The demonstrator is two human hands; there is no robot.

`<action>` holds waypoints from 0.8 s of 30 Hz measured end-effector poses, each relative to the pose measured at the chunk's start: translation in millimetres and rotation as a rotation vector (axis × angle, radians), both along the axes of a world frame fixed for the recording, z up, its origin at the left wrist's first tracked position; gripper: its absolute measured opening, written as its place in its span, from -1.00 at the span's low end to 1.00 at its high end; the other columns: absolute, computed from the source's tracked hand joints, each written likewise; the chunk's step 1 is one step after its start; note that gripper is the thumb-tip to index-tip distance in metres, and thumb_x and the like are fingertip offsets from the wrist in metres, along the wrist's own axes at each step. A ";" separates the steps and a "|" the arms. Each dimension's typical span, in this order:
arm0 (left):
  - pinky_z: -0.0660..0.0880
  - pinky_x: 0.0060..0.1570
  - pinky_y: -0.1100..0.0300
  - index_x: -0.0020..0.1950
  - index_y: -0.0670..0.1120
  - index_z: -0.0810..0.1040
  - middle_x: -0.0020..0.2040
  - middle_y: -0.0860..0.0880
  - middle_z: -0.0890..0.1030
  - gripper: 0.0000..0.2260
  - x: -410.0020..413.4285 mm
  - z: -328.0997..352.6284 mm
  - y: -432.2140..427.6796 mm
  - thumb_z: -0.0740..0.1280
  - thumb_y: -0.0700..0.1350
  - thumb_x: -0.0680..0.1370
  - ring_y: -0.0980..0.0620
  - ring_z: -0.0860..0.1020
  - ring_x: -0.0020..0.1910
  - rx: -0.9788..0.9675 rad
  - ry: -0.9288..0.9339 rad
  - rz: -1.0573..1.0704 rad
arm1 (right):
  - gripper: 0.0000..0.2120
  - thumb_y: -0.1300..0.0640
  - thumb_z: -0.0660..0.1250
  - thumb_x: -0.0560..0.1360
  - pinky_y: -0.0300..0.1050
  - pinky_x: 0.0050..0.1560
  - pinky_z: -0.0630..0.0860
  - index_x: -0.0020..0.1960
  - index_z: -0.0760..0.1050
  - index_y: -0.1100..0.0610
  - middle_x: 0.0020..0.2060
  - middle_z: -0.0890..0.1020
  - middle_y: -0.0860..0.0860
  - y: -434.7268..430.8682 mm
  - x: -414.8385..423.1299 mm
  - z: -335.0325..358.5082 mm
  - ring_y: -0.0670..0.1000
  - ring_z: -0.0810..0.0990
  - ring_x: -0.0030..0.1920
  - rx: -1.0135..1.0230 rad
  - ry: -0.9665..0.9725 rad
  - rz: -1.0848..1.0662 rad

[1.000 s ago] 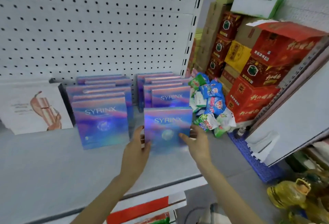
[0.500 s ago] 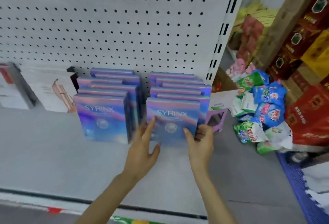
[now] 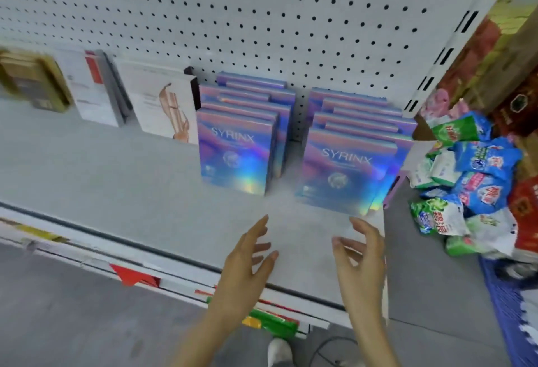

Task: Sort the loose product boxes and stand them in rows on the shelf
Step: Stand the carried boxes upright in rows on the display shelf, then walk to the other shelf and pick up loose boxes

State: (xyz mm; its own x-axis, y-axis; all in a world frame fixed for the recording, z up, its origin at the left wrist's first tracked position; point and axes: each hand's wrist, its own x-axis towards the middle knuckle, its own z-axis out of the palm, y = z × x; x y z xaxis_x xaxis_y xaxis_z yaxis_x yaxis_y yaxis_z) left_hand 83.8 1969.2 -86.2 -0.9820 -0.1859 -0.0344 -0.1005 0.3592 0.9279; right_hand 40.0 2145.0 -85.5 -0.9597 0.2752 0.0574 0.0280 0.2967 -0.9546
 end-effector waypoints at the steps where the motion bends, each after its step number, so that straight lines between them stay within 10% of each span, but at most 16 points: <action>1: 0.46 -0.04 0.43 0.35 0.25 0.29 0.23 0.12 0.51 -0.50 18.3 -2.5 -13.9 0.32 -0.21 0.55 0.26 0.56 0.07 0.010 -0.013 0.023 | -0.58 0.29 0.39 0.48 -0.37 -0.04 0.48 0.16 0.42 -0.14 0.11 0.48 -0.18 -12.8 11.8 4.6 -0.14 0.60 -0.05 0.015 -0.002 0.067; 15: 0.46 0.08 0.31 0.39 0.23 0.32 0.24 0.18 0.49 -0.51 250.6 -24.4 -323.0 0.31 0.16 0.46 0.27 0.55 0.07 -0.076 -0.130 0.443 | -0.53 -0.21 0.25 0.49 -0.02 0.27 0.46 0.36 0.37 -0.13 0.22 0.52 -0.21 -342.1 161.9 -27.4 -0.16 0.52 0.20 0.130 -0.251 0.883; 24: 0.40 -0.10 0.56 0.35 0.16 0.40 0.19 0.10 0.56 -0.56 341.4 -44.5 -465.6 0.30 0.14 0.48 0.38 0.53 0.00 0.070 -0.198 0.832 | -0.56 -0.09 0.34 0.51 -0.05 0.25 0.49 0.35 0.32 -0.19 0.22 0.45 -0.27 -525.0 202.4 -28.1 -0.15 0.52 0.20 0.299 -0.162 1.159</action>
